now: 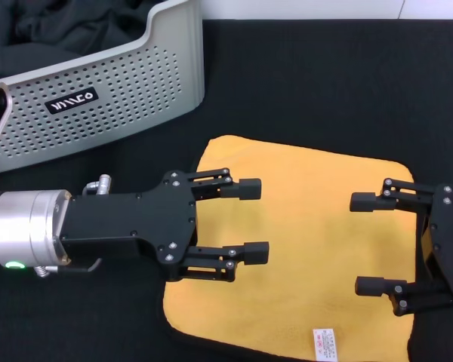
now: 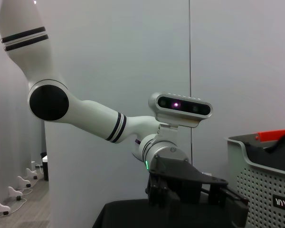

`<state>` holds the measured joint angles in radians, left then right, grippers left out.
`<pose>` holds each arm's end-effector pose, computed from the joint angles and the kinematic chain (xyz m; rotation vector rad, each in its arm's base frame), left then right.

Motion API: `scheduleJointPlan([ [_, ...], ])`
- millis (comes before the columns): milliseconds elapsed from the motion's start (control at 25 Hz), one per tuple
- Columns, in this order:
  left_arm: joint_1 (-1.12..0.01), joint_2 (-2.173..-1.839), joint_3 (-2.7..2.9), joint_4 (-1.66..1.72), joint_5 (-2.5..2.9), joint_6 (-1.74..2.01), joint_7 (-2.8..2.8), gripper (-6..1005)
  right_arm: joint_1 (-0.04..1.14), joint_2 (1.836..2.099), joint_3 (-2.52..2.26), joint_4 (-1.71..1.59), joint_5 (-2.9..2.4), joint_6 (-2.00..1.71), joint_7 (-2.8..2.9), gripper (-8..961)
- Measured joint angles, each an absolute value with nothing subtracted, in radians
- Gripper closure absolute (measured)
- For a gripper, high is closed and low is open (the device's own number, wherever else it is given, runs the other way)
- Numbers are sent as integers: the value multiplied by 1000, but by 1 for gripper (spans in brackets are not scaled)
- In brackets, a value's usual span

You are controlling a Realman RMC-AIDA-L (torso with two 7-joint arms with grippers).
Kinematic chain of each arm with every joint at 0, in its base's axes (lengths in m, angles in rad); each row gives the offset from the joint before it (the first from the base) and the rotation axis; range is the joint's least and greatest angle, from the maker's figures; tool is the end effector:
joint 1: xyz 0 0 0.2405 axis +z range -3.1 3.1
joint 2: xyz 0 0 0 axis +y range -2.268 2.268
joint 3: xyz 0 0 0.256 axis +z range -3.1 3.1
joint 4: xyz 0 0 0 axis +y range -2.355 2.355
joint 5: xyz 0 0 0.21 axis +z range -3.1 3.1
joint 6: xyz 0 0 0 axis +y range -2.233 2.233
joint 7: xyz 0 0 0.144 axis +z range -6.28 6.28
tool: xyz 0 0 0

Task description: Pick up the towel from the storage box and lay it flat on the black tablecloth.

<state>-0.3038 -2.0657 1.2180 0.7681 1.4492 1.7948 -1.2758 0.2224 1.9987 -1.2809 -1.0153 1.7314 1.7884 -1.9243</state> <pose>-0.2220 0.2537 -0.0100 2.8670 0.3157 1.1985 0.2157 0.2505 0.0247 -2.9029 -0.0486 1.0581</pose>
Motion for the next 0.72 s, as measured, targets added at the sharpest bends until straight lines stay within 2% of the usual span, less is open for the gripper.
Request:
scheduleJointPlan([
  [720,-308,-2074,1202,769,1436,1821,-1268,196,223,1999,-1277,-1009,1731,1788,-1926,109],
])
